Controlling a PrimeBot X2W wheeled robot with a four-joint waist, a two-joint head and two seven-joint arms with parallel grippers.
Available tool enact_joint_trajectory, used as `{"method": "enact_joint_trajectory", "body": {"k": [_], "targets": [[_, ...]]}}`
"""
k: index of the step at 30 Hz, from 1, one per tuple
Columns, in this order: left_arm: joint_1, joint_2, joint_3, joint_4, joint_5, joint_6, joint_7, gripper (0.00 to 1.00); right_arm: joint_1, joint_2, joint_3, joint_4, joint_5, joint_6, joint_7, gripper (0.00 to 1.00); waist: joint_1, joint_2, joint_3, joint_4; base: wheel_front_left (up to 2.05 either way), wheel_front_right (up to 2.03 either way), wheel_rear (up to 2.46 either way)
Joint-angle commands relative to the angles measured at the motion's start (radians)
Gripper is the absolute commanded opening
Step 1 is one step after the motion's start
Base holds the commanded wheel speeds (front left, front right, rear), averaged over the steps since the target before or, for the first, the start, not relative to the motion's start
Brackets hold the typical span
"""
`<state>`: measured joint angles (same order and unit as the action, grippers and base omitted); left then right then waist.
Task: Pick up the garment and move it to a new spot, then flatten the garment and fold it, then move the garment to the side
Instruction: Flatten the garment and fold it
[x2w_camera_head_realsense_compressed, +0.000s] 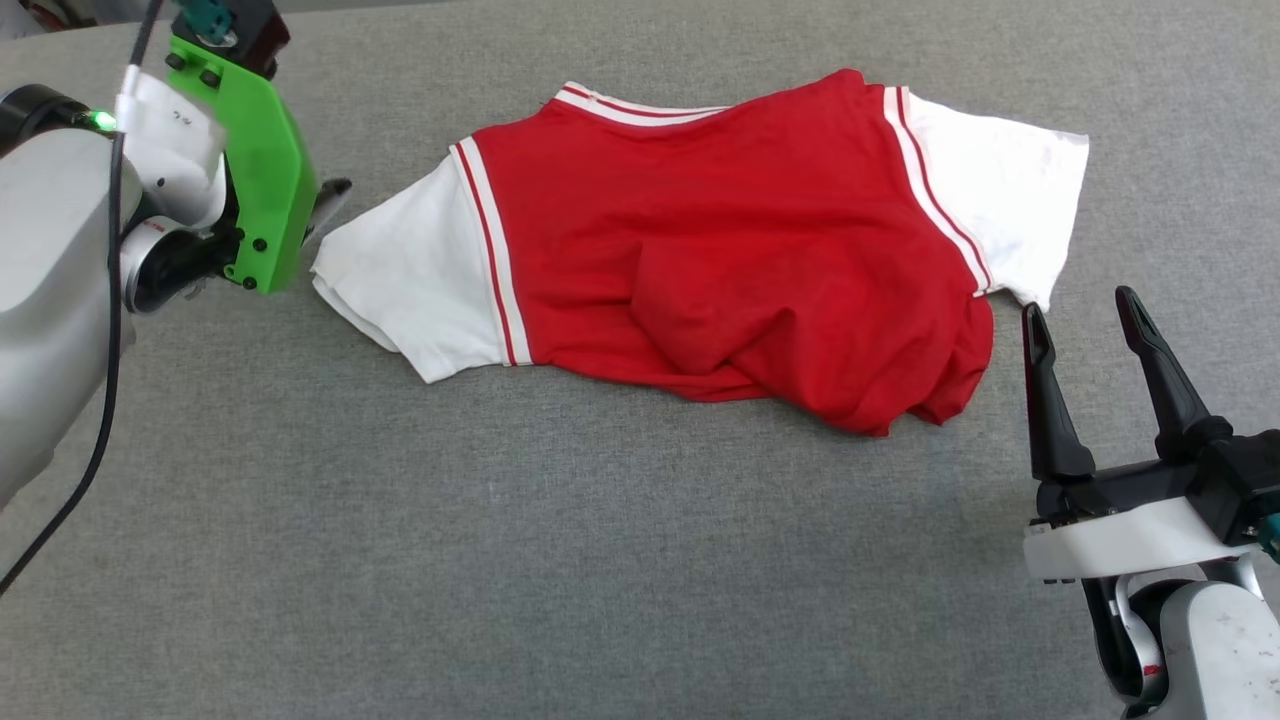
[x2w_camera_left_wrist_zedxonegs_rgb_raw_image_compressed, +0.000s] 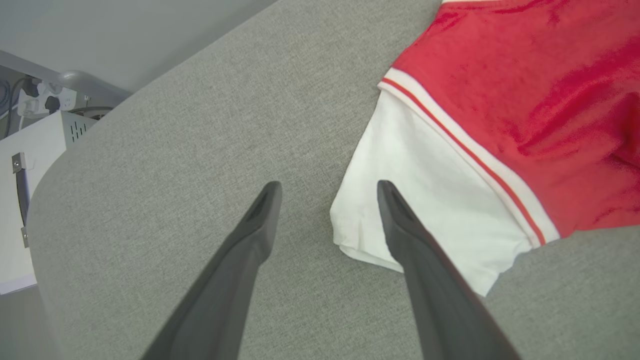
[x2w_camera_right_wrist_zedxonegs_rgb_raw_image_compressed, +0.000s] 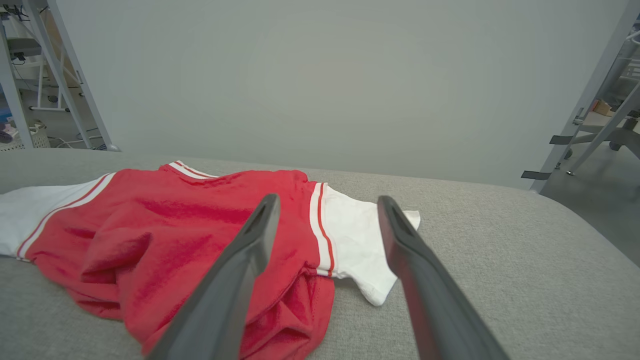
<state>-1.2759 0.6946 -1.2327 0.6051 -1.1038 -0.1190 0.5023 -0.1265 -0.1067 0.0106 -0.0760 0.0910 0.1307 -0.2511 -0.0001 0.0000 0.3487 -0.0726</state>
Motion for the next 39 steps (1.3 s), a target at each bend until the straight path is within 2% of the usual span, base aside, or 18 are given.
{"method": "enact_joint_trajectory", "body": {"k": [1,7,19,20,24,29,33,39], "targets": [[-0.019,0.007,-0.007,-0.006,-0.014,-0.005,0.045,1.00,0.002,-0.004,0.003,-0.005,-0.001,0.000,-0.004,1.00,0.0001,0.0000,0.011,-0.008,0.00,0.00,0.00],[-0.003,0.016,-0.020,0.006,-0.043,-0.009,0.147,1.00,-0.014,-0.002,0.007,-0.004,0.003,0.000,-0.005,1.00,0.0001,0.0000,0.046,-0.035,0.00,0.00,0.00],[0.117,-0.009,-0.037,0.096,-0.022,-0.011,0.159,1.00,-0.046,0.001,0.002,0.001,0.007,0.000,-0.008,1.00,0.0001,0.0000,0.093,-0.060,0.00,0.00,0.00],[0.126,-0.013,-0.039,0.096,-0.014,-0.011,0.156,0.00,-0.047,0.001,-0.001,0.002,0.007,0.000,-0.008,1.00,0.0001,0.0000,0.091,-0.057,0.00,0.00,0.00],[0.138,-0.015,-0.040,0.072,0.003,-0.011,0.087,0.00,-0.056,-0.015,-0.023,0.001,-0.001,0.000,-0.008,1.00,0.0001,0.0000,0.072,-0.042,0.00,0.00,0.00],[0.115,0.004,-0.023,0.043,0.074,-0.011,-0.133,0.00,-0.116,-0.086,-0.057,-0.022,-0.020,0.000,0.007,1.00,0.0001,0.0000,0.038,-0.024,0.00,0.00,0.00],[0.108,0.012,0.004,-0.008,0.122,0.030,-0.283,0.00,-0.198,-0.181,-0.074,-0.067,-0.042,0.000,0.058,1.00,0.0001,0.0000,0.023,0.000,0.00,0.00,0.00],[0.115,0.022,0.020,-0.132,0.169,0.104,-0.385,0.00,-0.347,-0.342,-0.036,-0.052,0.013,0.000,0.223,1.00,0.0001,0.0000,0.024,0.036,0.00,0.00,0.00]]}}
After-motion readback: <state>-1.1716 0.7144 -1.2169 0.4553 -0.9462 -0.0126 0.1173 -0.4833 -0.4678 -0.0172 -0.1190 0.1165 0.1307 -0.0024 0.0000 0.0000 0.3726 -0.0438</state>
